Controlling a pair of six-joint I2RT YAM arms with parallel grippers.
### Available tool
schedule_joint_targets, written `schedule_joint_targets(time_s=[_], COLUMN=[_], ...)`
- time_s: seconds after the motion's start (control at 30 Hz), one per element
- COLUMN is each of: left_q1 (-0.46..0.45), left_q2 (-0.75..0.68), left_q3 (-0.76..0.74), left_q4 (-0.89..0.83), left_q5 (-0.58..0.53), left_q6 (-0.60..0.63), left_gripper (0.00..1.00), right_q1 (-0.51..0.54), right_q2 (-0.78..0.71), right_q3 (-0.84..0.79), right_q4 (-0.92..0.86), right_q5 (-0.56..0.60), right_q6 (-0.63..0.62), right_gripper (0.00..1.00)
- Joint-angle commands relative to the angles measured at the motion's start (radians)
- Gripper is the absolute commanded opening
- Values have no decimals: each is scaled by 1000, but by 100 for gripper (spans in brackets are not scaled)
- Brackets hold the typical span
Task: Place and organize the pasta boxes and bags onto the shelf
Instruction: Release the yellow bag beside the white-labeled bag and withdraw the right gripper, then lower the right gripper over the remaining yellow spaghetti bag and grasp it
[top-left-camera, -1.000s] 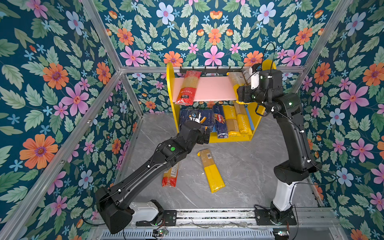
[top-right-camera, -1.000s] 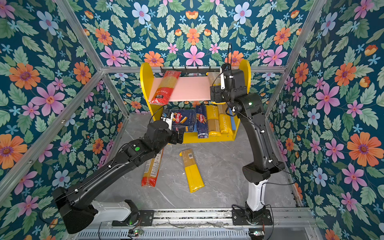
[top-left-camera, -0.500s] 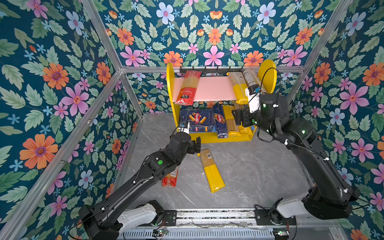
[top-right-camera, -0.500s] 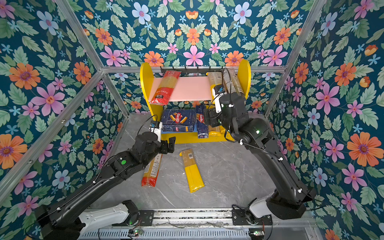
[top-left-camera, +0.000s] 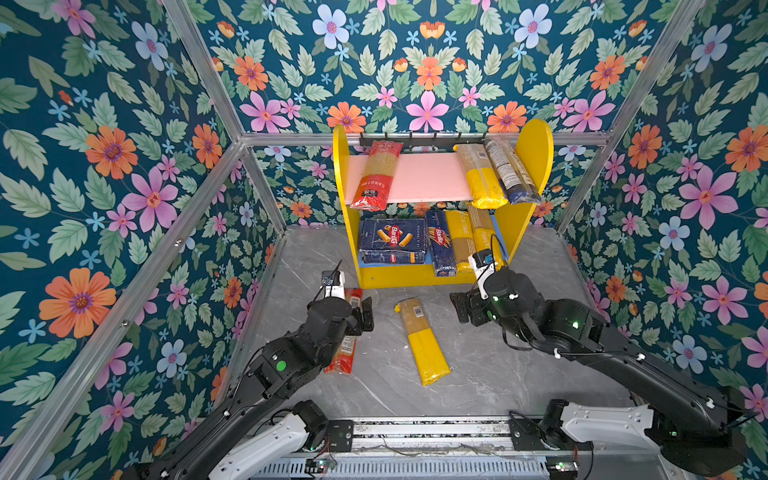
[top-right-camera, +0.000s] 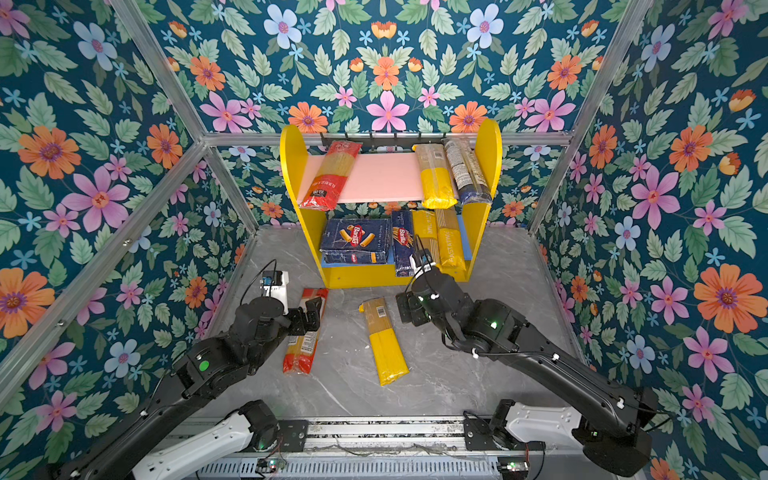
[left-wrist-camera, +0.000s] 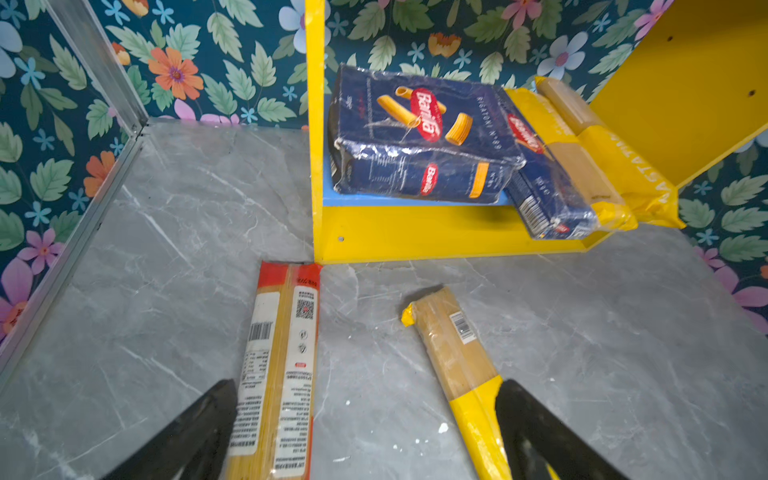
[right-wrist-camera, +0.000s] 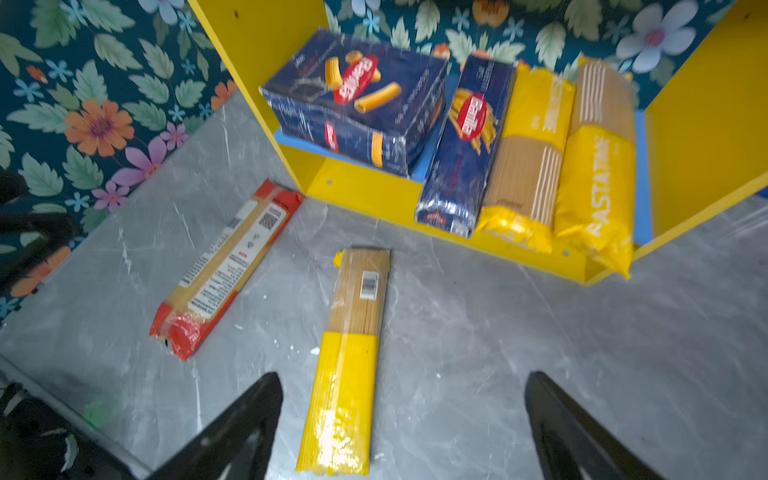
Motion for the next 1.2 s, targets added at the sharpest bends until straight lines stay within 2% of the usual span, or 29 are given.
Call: schedule_joint_targets(time_s=[0.0,0.23,0.5,0.8,1.17], left_q1=[0,0,1,0,-1], left_q2=[-33,-98,-110,-130,-101], left_q3=[-38,-130,-172,-263,-296], left_q4=[-28,-45,-15,42,83], left_q5=[-6,9,49,100,115], left_q6=[-47,-99,-133,-180,-189], left_gripper=[100,100,100,100,100], right_q1=[33,128,150,192,199], right_q2=[-19,26,113,301,471], right_q3=[-98,-307,-482,-485,-453], right_q4=[93,240,463,552,554], right_q5=[-14,-23,-108,-126,-50], right_q6=[115,212,295,320,336], right_gripper=[93,94,99,99,99])
